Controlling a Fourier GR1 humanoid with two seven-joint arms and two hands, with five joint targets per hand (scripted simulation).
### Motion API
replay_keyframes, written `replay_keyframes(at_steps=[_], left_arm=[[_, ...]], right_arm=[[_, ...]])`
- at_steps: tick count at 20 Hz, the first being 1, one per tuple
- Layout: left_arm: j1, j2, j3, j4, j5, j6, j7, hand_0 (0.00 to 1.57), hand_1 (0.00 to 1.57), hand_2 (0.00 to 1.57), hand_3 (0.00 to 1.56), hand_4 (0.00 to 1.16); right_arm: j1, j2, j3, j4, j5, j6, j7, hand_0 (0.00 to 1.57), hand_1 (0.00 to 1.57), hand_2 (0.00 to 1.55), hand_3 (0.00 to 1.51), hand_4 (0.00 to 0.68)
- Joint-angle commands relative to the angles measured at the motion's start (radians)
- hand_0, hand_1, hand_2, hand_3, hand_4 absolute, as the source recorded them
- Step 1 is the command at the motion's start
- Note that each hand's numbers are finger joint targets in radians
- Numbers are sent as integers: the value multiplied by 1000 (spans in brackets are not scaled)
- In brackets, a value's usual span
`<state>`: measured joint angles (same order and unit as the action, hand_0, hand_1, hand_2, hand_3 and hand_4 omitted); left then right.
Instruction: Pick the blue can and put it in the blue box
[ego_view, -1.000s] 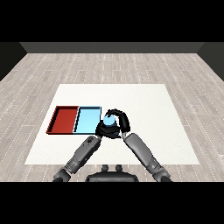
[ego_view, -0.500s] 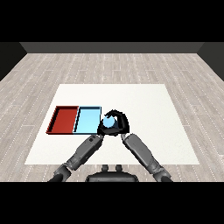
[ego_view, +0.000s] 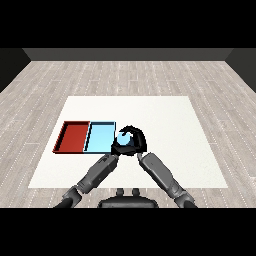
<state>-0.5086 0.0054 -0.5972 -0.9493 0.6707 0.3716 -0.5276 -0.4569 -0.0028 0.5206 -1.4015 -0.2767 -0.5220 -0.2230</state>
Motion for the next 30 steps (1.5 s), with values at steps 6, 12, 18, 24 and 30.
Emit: replay_keyframes(at_steps=[6,12,18,24,30], left_arm=[[-14,-5,-14,15,18,25,-118,1571,1571,1571,1535,1122],[20,-3,28,-90,-53,49,-23,1571,1571,1571,1528,1133],[-41,-5,49,55,-24,38,-101,1571,1571,1571,1527,1140],[-52,6,85,120,-54,32,-135,1571,1571,1571,1533,1152],[-96,140,134,126,-91,53,-57,1571,1571,1571,1520,1149]], right_arm=[[11,-25,-8,-20,53,95,83,0,0,0,0,0],[30,2,-53,-47,95,141,114,0,0,0,0,0],[89,-4,-102,-100,86,151,70,0,0,0,0,0],[192,-94,-234,-248,-26,254,-2,0,0,0,0,0],[303,-110,-377,-291,-138,272,-29,0,0,0,0,0]])
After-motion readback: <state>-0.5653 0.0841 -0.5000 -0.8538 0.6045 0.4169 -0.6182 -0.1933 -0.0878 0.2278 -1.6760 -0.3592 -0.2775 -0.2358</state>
